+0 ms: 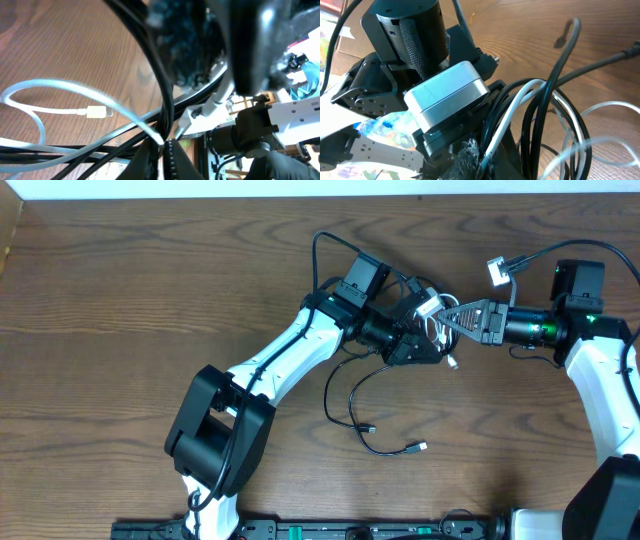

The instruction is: Untangle cables

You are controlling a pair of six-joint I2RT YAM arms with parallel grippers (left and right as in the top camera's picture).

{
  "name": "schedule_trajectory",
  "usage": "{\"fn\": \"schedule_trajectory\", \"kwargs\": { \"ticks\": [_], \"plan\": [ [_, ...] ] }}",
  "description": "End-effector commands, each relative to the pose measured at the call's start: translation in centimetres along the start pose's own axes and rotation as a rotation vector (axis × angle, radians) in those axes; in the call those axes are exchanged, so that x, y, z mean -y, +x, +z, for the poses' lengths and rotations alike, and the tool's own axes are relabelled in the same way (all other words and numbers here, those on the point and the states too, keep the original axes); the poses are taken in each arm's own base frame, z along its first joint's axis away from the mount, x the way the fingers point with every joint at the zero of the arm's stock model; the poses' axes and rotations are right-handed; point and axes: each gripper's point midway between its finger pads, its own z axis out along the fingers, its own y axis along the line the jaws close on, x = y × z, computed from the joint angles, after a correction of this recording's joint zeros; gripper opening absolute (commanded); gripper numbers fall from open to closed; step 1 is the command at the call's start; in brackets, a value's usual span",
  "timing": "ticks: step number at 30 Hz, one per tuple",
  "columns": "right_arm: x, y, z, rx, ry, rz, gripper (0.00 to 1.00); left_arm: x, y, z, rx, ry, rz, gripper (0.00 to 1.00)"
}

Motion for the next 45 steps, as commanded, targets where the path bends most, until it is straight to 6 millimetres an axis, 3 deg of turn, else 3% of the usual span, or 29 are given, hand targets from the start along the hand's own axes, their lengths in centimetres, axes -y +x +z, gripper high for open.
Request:
{"fn": "schedule_trajectory", "kwargs": {
  "ticks": [1,5,12,16,19,23,27,29,31,35,40,45],
  "plan": [
    [-1.0,-0.1,-0.1,0.002,-0.053,0.002,0.01,-0.4,0.5,0.4,-0.009,0.004,0.000,0.17],
    [-1.0,-0.1,-0.1,0.002,-0.053,0.002,0.01,-0.3,0.0,0.5,0.004,0.005,0.010,0.24],
    [-1.0,-0.1,-0.1,0.002,-0.053,0.003,0.01,0.4,-0.6,2.0,0.009,0.000,0.049,0.24],
    [-1.0,-0.1,-0.1,0.001,-0.053,0.004,0.01,-1.1,-0.4,2.7,-0.002,-0.117,-0.002,0.24],
    [-1.0,-0.1,-0.1,0.001,-0.052,0.006,0.01,-2.2,-0.5,2.5,0.006,-0.177,-0.049,0.09],
    [-0.4,-0.1,-0.1,0.003,-0.017,0.007,0.01,-3.1,-0.7,1.7,0.024,-0.208,-0.098,0.08],
    [2.4,-0.2,-0.6,0.017,0.138,0.071,0.01,-4.0,-1.0,0.3,0.051,-0.227,-0.158,0.08],
    [4.7,0.0,-1.3,0.030,0.268,0.134,0.01,-4.3,-1.2,-0.4,0.064,-0.236,-0.171,0.07],
    [7.7,0.4,-2.6,0.050,0.453,0.226,0.01,-4.4,-1.5,-1.2,0.074,-0.245,-0.180,0.07],
    [13.9,2.3,-7.7,0.112,0.923,0.410,0.01,-4.5,-1.5,-3.1,0.083,-0.321,-0.207,0.08],
    [15.4,3.4,-10.1,0.117,1.092,0.437,0.01,-2.5,-2.5,-5.8,0.108,-0.425,-0.188,0.07],
    [15.9,4.2,-10.5,0.103,1.125,0.450,0.03,3.2,-5.2,-9.0,0.195,-0.428,-0.078,0.08]
  ]
}}
